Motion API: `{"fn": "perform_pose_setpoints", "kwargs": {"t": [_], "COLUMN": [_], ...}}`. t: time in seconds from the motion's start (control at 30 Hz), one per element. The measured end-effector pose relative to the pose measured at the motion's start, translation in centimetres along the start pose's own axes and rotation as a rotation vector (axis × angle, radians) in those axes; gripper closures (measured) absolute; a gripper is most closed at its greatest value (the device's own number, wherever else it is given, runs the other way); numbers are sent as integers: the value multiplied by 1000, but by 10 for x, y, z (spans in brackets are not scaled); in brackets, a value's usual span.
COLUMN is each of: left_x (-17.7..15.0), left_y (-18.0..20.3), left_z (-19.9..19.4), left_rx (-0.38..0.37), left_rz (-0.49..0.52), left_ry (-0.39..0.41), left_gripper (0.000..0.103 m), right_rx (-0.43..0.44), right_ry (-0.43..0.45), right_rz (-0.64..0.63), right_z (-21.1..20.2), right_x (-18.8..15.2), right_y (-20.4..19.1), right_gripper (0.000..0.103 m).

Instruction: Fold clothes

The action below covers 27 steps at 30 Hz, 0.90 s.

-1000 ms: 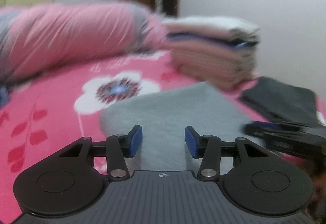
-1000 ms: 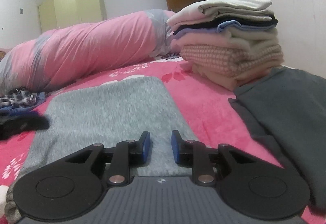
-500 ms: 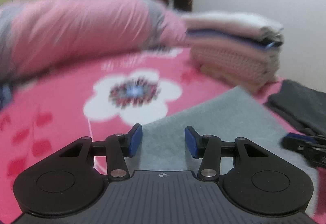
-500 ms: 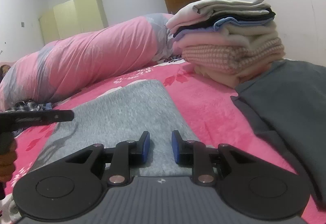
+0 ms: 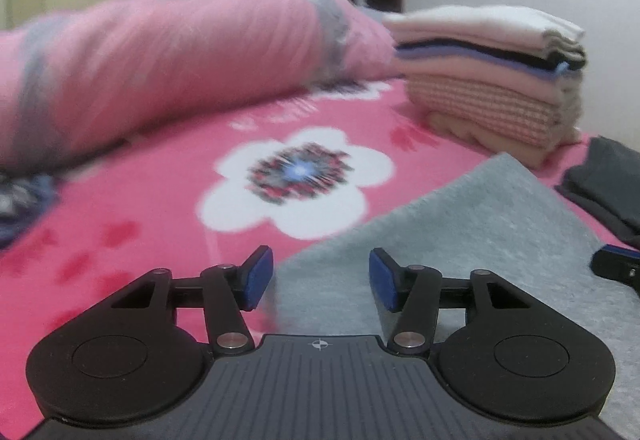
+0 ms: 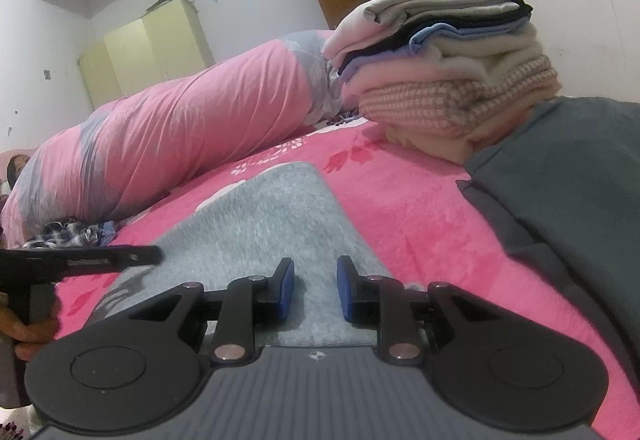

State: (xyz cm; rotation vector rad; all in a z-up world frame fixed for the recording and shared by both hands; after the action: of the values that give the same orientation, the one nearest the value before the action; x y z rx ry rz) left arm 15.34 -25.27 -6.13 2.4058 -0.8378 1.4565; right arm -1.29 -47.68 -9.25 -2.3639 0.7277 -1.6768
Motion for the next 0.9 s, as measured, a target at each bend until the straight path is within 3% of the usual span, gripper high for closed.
{"fn": "perform_pose_setpoints", "kwargs": {"t": [0.1, 0.17, 0.27, 0.4, 0.6, 0.73, 0.9], "left_x": [-3, -11, -31, -64, -71, -79, -85], "left_y": [-2, 2, 21, 46, 35, 42, 46], "left_z": [-33, -56, -77, -78, -69, -73, -76], "left_rx": [-5, -48, -102, -89, -119, -100, -89], "left_rz": [-26, -30, 31, 107, -5, 40, 61], "left_ry": [55, 79, 60, 4, -10, 17, 40], "left_gripper": [49, 49, 49, 50, 50, 50, 50], "right_rx": [2, -1, -7, -14, -20, -40, -2], "right_ry": [-1, -1, -3, -8, -54, -115, -94], "right_rz": [4, 1, -3, -8, -18, -50, -155], "right_z": [0, 0, 0, 0, 2, 1, 23], "right_x": [0, 0, 0, 0, 8, 30, 72], "right_y": [0, -1, -1, -3, -6, -21, -63], "right_gripper": [79, 79, 79, 79, 76, 67, 62]}}
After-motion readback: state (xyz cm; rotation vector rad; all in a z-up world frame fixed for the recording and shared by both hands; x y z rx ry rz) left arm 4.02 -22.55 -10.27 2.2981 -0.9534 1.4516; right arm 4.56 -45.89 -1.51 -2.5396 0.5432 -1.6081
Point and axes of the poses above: each gripper's, at about its wrist camera, not at the fingertips, and z roughly the way its jaws point, y to its right, x to its top, the point moved 1 cm from there along z, roughly the way its jaws point, and after that the axes turned 2 degrees about z, right-handed, at the moved point
